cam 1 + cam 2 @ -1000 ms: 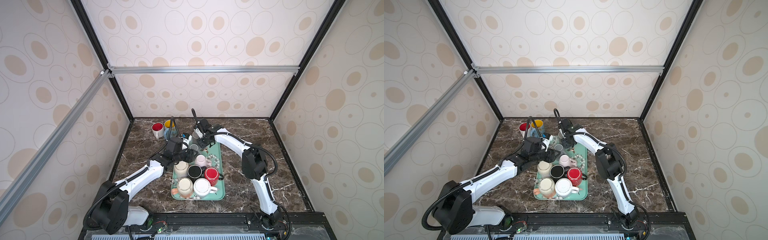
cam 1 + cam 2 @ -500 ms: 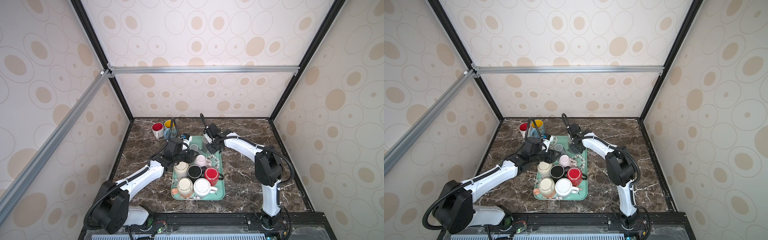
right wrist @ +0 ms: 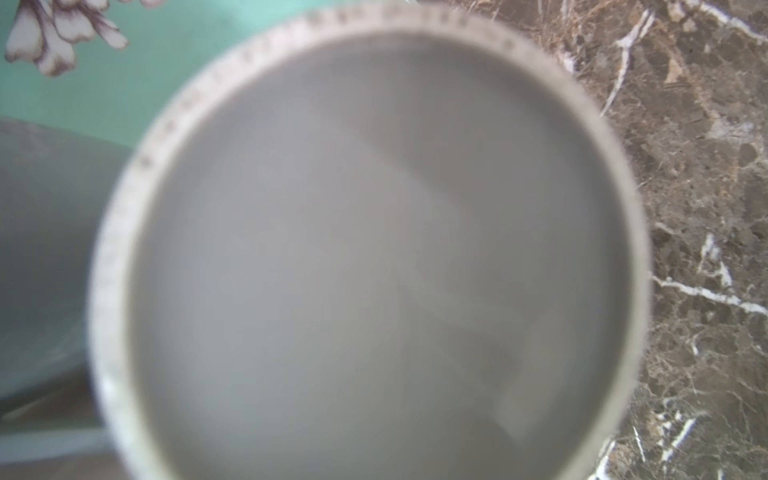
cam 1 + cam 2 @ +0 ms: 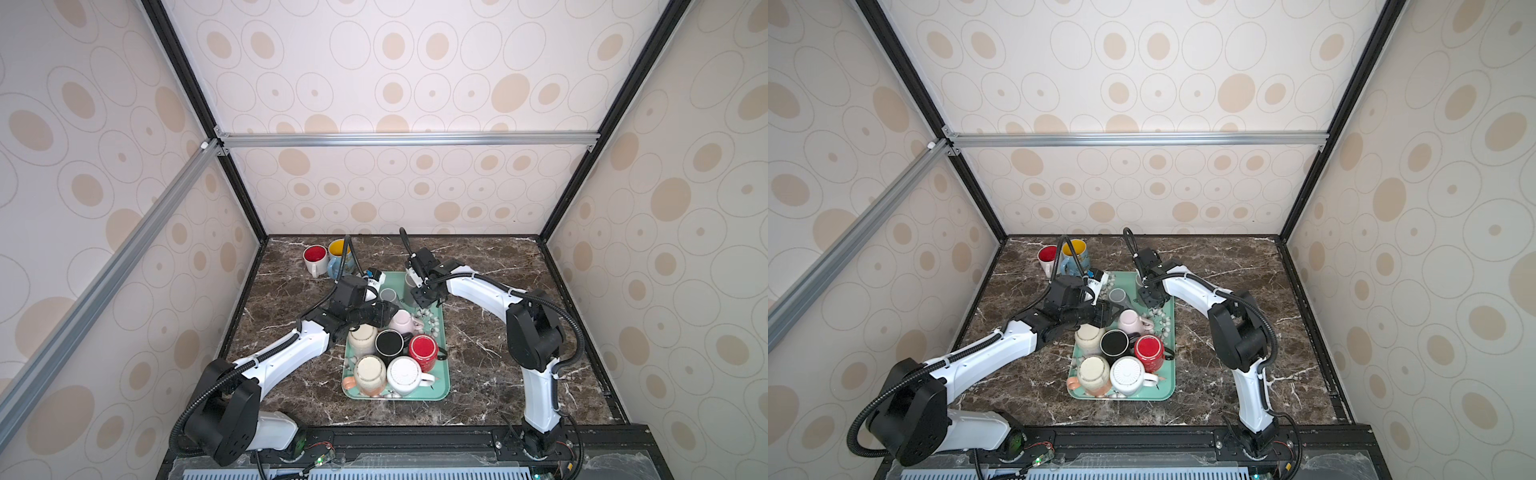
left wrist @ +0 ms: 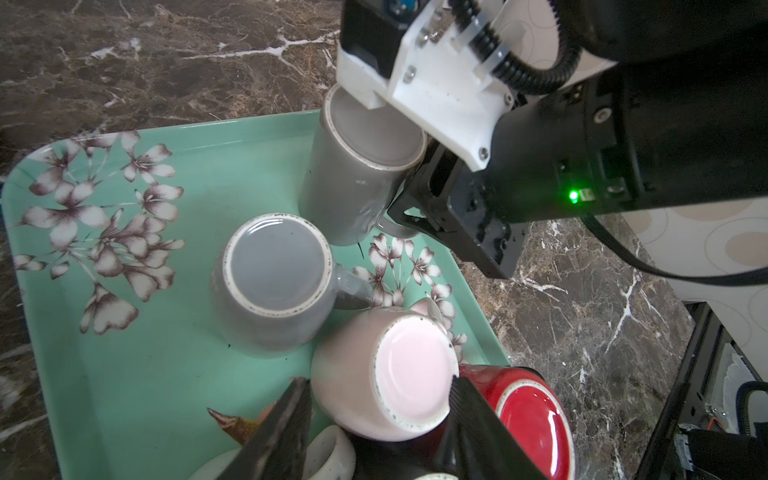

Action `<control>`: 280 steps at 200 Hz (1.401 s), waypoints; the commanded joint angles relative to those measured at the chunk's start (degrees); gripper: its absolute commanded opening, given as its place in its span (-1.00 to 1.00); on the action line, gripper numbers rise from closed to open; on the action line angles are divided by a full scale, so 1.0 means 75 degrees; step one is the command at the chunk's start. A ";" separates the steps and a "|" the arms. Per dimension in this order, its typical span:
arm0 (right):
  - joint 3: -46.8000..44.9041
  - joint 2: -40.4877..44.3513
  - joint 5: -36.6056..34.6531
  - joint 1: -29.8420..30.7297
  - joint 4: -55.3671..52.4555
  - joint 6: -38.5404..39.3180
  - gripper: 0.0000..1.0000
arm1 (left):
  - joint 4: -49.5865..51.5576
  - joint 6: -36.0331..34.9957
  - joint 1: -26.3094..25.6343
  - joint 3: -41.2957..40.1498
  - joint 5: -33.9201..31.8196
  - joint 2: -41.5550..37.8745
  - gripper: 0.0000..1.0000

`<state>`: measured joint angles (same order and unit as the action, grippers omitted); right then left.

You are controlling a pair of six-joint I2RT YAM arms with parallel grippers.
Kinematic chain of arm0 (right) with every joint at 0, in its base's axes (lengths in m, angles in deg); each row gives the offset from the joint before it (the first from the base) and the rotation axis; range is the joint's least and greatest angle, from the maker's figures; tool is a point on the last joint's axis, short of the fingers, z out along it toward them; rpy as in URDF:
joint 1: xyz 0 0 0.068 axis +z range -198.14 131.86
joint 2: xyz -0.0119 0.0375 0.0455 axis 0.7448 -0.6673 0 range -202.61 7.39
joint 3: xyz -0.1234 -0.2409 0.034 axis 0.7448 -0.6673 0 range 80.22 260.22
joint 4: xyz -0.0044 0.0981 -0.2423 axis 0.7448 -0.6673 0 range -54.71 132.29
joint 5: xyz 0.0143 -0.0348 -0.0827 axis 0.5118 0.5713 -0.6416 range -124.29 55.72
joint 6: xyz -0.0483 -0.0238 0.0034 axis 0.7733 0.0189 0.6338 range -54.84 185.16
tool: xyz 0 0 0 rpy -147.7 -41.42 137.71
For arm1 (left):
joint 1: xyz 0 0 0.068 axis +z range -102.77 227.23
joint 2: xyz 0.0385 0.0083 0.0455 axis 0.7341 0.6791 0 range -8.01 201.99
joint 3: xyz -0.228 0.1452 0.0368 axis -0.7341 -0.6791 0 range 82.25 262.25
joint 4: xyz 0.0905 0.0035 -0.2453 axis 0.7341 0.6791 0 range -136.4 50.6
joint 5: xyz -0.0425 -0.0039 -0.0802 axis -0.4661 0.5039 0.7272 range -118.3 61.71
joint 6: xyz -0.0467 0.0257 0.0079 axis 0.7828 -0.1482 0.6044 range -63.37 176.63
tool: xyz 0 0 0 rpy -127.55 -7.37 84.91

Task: Turn the mug right side up
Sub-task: Move the mug to the tray, then pick up the mug from the tray.

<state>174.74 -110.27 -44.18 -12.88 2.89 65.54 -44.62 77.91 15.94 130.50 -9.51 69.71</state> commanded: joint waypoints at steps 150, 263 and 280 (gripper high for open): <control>-0.0540 0.1026 0.0265 -0.0001 0.0789 -0.0266 -0.84 | -0.0010 0.0049 -0.0069 0.0051 -0.0132 -0.0236 0.12; -0.1269 0.2991 0.1082 0.0008 0.1642 -0.1281 -0.88 | 0.0432 -0.0174 0.0278 0.0345 -0.1033 -0.1383 0.47; -0.1367 0.3325 0.1464 0.0002 0.1815 -0.1594 -0.88 | 0.0558 -0.0096 0.0620 0.0433 -0.0844 -0.1567 0.52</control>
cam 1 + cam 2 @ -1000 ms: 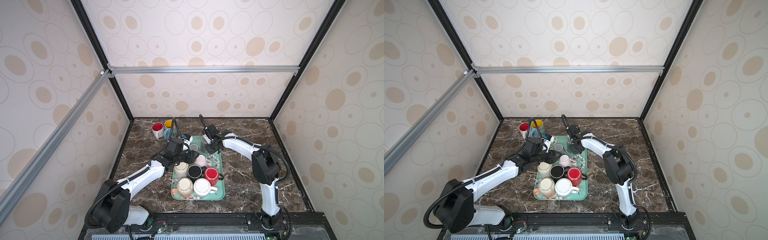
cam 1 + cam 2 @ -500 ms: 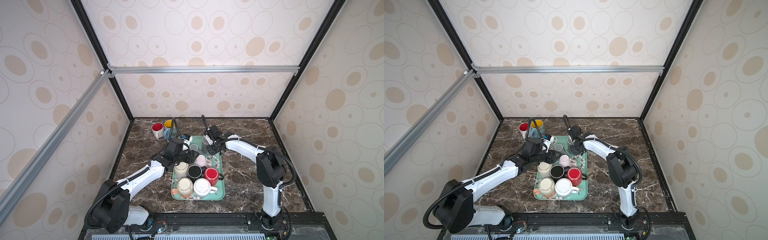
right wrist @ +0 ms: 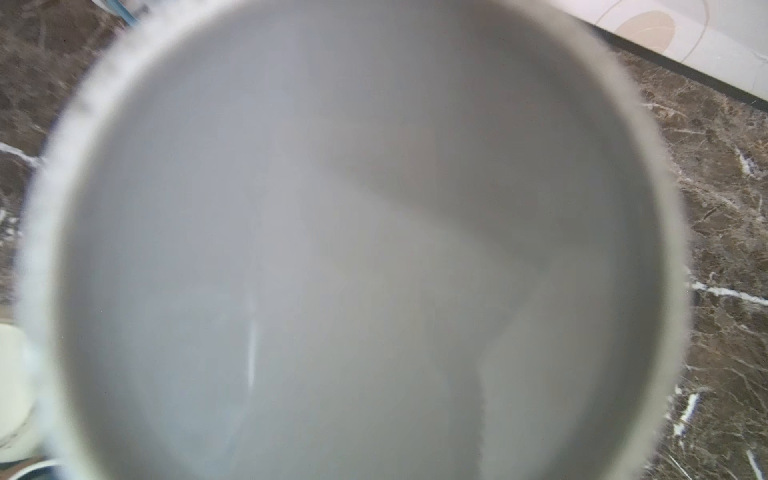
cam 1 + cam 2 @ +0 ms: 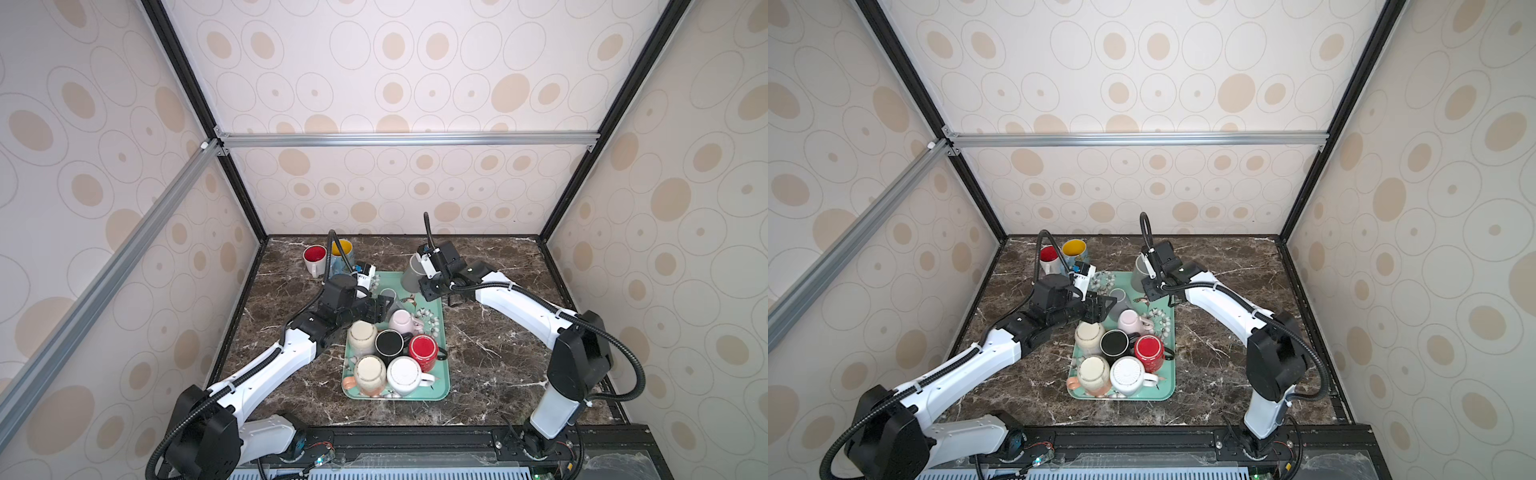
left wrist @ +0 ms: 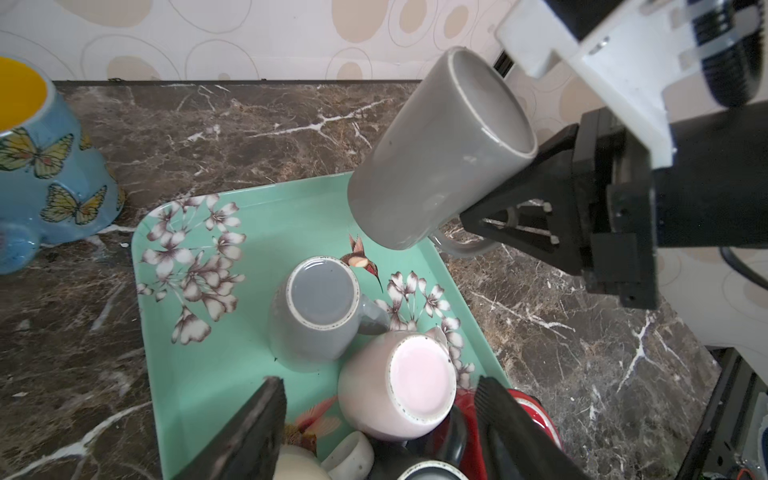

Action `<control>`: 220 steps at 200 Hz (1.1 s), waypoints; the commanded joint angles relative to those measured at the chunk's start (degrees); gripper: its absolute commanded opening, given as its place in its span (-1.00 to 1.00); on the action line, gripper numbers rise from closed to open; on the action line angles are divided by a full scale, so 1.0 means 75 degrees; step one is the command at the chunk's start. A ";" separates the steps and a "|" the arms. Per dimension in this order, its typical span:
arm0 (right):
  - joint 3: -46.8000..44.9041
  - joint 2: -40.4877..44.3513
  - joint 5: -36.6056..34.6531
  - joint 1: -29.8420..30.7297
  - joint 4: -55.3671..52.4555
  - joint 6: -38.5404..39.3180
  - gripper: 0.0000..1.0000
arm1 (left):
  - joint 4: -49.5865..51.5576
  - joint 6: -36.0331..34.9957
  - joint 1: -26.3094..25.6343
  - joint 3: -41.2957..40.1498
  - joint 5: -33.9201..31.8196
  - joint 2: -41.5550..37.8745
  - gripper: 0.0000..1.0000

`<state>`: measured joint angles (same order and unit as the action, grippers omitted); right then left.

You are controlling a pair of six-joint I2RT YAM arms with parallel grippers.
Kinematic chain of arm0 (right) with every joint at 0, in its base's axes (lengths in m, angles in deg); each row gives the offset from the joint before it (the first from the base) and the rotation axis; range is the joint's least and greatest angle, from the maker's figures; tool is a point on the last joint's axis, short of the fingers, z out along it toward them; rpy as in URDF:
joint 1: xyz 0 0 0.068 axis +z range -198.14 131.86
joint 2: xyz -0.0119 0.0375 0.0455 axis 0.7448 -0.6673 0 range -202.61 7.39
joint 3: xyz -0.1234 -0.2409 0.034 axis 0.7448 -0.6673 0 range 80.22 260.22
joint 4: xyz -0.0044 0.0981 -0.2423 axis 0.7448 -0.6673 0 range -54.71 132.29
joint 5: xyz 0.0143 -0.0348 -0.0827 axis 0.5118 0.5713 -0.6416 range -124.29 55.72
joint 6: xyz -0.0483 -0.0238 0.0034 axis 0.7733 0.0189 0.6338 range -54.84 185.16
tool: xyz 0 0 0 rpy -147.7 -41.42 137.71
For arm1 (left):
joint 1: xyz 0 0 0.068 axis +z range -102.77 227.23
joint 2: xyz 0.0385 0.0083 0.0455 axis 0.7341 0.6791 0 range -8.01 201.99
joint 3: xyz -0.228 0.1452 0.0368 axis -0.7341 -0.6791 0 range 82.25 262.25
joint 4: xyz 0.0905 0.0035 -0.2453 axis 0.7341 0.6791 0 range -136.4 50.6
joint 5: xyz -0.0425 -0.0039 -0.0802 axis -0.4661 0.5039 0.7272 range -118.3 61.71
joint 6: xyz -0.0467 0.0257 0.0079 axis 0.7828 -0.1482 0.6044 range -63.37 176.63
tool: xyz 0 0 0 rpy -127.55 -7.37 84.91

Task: Turn the mug right side up
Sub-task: Pick up the mug from the tray, then place the mug at the top-center of the table.

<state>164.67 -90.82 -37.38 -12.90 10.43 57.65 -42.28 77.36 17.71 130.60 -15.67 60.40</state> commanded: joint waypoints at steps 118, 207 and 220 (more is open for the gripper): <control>-0.0748 0.1748 0.3747 -0.0023 0.2890 -0.3360 -0.87 | -0.3590 0.2487 0.2532 -0.0910 0.4762 -0.1005 0.59; -0.0900 0.1418 0.5393 -0.0015 0.4533 -0.4573 -0.87 | -0.5826 0.4094 0.2786 -0.1382 0.5711 -0.0530 0.56; -0.0929 0.1384 0.5489 -0.0014 0.4642 -0.4641 -0.87 | -0.6385 0.4460 0.2787 -0.1440 0.5864 -0.0414 0.53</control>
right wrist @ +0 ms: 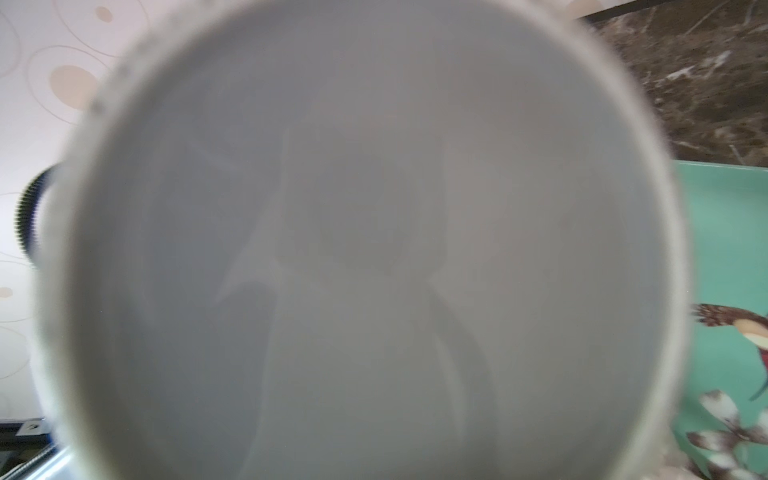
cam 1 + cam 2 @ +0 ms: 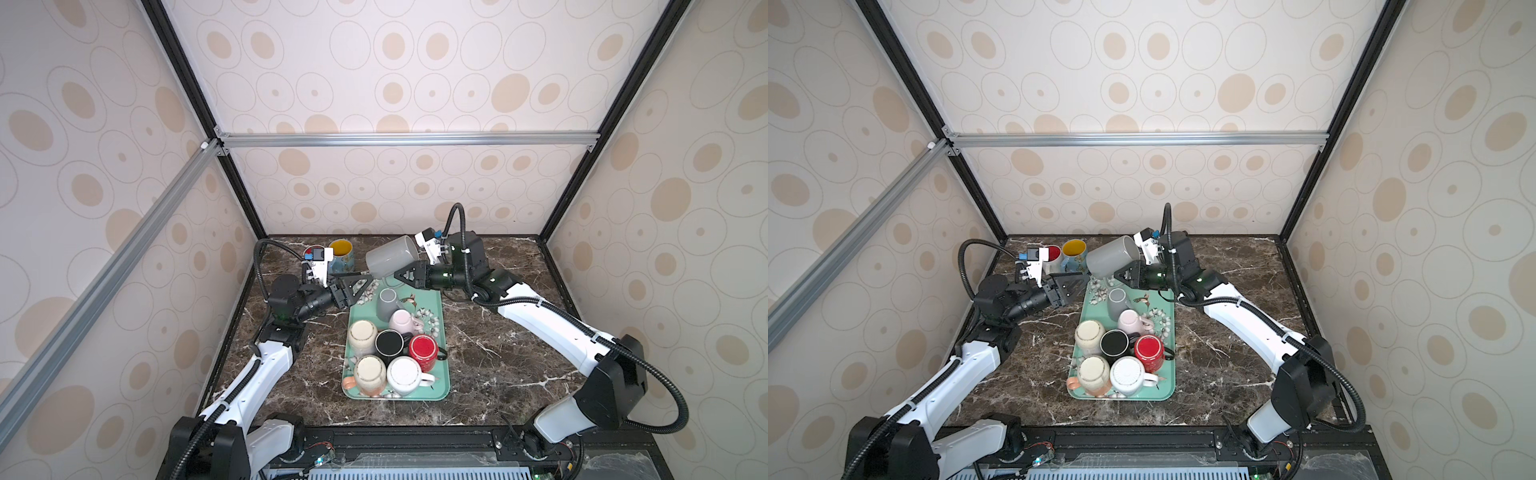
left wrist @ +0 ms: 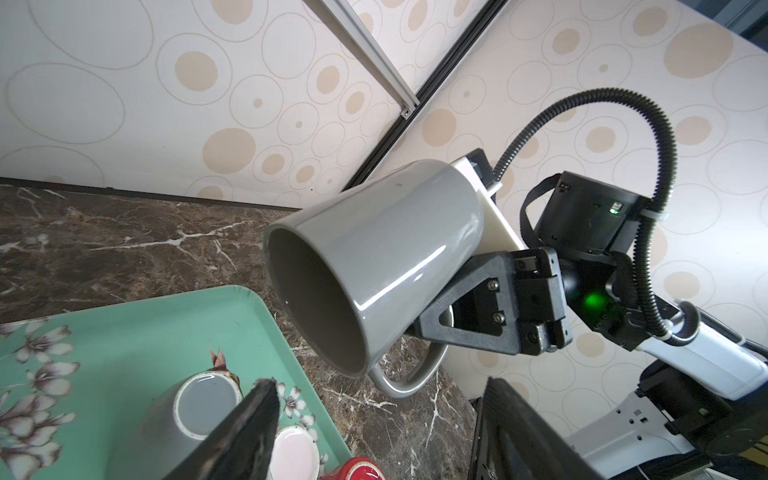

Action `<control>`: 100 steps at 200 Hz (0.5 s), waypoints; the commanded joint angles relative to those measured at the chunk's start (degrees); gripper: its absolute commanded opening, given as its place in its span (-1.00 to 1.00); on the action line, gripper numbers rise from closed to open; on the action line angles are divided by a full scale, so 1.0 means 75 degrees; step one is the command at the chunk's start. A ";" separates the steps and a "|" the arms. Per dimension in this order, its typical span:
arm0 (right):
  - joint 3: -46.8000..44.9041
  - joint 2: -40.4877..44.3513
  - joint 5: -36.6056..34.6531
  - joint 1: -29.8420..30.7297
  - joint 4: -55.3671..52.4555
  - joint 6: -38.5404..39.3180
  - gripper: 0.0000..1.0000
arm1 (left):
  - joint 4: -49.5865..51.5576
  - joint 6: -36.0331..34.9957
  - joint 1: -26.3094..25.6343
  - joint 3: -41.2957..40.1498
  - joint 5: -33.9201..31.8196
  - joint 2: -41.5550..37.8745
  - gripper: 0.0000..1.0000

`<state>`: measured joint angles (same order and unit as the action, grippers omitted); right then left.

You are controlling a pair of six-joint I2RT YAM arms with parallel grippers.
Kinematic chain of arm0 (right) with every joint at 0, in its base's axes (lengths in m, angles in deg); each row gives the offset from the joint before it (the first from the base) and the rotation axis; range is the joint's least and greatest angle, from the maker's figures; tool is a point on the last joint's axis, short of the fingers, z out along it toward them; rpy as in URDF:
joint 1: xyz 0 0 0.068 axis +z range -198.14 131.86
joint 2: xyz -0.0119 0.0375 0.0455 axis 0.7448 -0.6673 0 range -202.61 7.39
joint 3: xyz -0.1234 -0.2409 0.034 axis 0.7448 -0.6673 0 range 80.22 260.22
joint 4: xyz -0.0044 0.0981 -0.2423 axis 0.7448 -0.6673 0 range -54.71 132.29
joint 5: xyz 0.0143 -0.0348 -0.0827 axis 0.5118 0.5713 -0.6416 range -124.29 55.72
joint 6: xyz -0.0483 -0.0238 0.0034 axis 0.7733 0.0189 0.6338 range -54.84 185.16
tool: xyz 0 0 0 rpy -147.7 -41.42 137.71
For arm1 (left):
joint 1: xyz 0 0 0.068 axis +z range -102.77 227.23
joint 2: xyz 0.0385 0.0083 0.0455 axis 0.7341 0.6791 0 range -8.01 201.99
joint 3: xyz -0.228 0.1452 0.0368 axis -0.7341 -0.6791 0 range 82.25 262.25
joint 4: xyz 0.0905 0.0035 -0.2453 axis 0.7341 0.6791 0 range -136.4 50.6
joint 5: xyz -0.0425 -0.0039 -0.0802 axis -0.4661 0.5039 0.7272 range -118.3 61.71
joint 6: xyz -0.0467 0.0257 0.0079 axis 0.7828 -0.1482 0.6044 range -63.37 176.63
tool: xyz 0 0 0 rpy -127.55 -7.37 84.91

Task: Turn the mug right side up
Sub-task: Place the mug at the top-center of the table.

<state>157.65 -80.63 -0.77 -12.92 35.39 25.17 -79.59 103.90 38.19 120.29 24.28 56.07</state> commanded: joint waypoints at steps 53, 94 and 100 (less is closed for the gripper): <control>-0.0011 -0.0189 0.0972 0.0036 0.1508 -0.0498 -0.87 | -0.4854 0.3021 0.0054 -0.0330 0.1309 0.0832 0.33; 0.0073 -0.0387 0.1167 0.0132 0.1549 -0.0528 -0.87 | -0.5909 0.3700 0.0045 -0.0318 0.1479 0.1054 0.09; 0.0081 -0.0409 0.1197 0.0155 0.1552 -0.0528 -0.87 | -0.5992 0.3749 0.0045 -0.0317 0.1494 0.1055 0.06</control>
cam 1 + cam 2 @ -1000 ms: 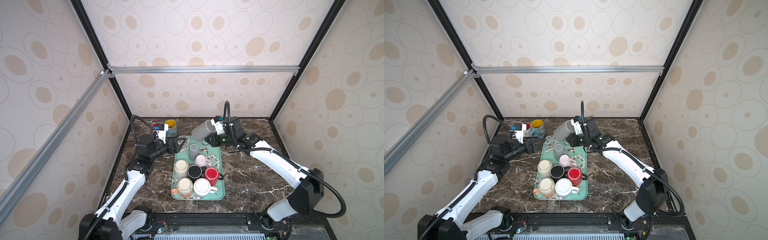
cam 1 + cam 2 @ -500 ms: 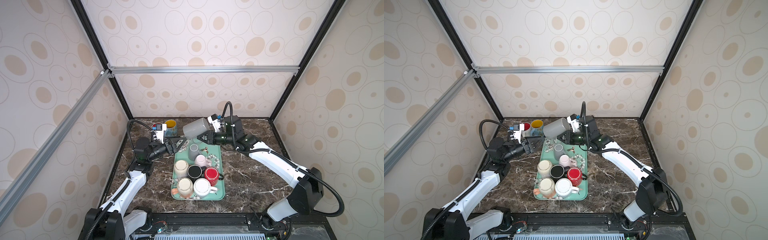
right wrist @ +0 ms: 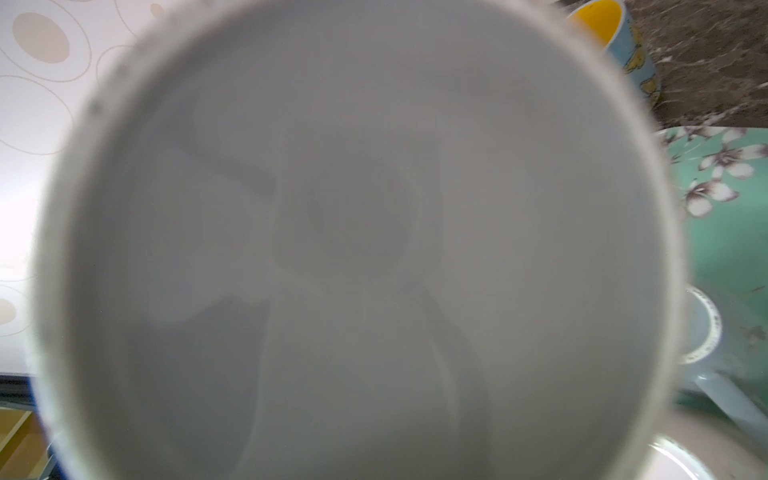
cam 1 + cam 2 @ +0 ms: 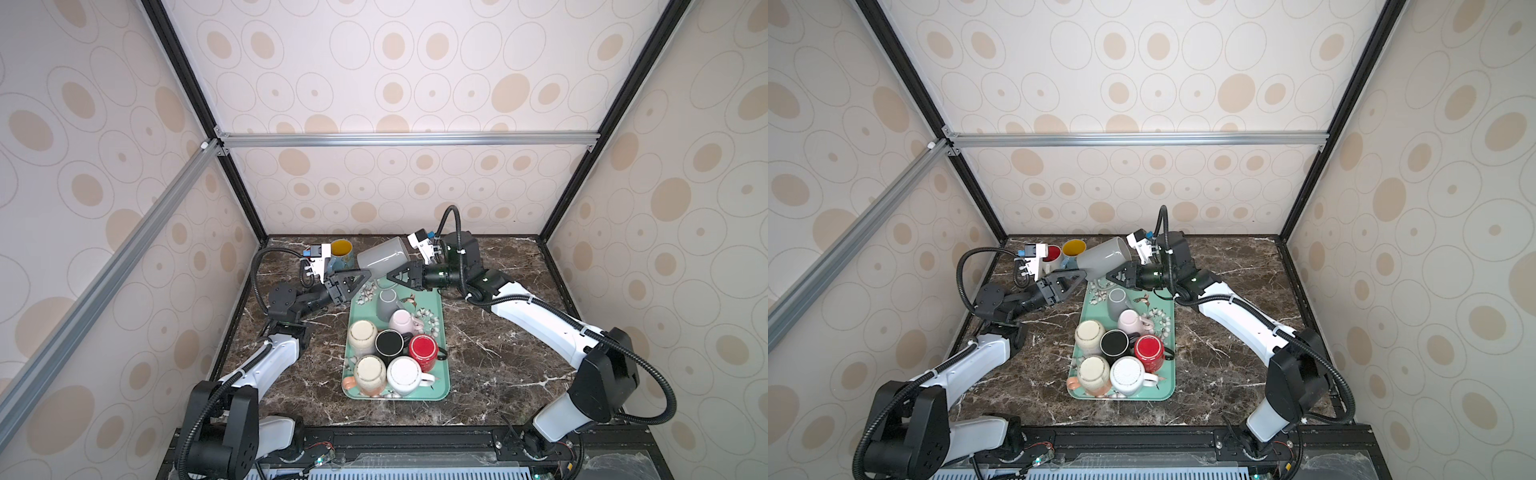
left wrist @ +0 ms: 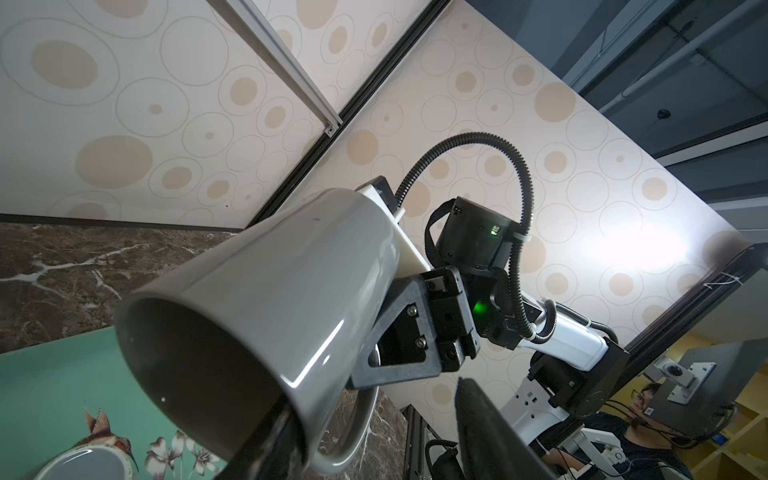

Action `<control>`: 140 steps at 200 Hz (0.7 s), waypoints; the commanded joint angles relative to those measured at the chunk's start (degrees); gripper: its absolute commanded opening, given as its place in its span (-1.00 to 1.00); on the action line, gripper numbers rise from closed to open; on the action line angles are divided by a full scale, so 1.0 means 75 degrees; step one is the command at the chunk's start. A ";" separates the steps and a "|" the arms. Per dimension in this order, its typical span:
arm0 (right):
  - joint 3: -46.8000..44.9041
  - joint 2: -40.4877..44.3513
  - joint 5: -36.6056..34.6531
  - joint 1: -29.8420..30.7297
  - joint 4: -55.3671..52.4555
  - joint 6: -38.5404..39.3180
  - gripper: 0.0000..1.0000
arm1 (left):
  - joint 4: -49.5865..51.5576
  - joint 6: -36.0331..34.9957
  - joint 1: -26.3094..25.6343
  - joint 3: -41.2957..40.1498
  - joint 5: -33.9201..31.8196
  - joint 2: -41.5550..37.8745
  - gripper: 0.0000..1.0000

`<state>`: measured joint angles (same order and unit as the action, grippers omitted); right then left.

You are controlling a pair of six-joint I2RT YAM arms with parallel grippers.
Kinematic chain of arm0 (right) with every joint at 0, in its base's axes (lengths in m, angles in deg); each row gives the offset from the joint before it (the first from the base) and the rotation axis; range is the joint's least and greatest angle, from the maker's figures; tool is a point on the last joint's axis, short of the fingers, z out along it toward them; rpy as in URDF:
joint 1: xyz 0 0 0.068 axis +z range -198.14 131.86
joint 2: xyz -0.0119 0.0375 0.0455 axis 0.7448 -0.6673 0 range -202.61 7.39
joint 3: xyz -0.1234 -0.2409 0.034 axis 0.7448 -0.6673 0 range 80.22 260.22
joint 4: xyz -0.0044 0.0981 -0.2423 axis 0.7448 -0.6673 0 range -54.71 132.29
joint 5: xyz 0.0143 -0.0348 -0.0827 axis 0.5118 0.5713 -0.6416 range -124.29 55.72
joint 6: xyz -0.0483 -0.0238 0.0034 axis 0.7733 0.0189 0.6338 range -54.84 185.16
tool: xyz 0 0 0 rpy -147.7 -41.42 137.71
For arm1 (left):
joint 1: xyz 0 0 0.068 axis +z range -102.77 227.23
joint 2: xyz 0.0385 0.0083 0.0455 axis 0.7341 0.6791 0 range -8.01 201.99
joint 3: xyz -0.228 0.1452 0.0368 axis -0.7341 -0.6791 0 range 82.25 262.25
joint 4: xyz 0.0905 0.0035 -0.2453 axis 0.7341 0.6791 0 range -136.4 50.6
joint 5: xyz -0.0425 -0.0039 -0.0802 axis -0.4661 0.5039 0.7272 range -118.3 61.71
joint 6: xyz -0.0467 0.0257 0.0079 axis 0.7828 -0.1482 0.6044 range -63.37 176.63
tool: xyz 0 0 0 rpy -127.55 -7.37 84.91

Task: Turn the mug right side up
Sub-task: Place the mug at the top-center of the table.

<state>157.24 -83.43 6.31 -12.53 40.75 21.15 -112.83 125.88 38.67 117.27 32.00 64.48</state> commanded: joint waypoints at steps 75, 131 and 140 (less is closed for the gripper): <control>0.0378 -0.0394 0.0499 0.0213 0.0572 0.0045 -0.86 | -0.2314 0.1444 -0.0031 0.0193 0.0698 0.0016 -0.49; 0.0374 -0.0352 0.0248 0.0211 0.0127 0.0349 -0.65 | -0.2434 0.1627 -0.0042 0.0239 0.0697 0.0048 -1.00; 0.0373 -0.0313 0.0125 0.0214 -0.0062 0.0452 -0.57 | -0.2417 0.1621 -0.0042 0.0273 0.0686 0.0048 -1.00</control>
<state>158.44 -85.29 12.96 -11.26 41.43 21.61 -122.95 135.11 39.44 117.10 34.18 65.95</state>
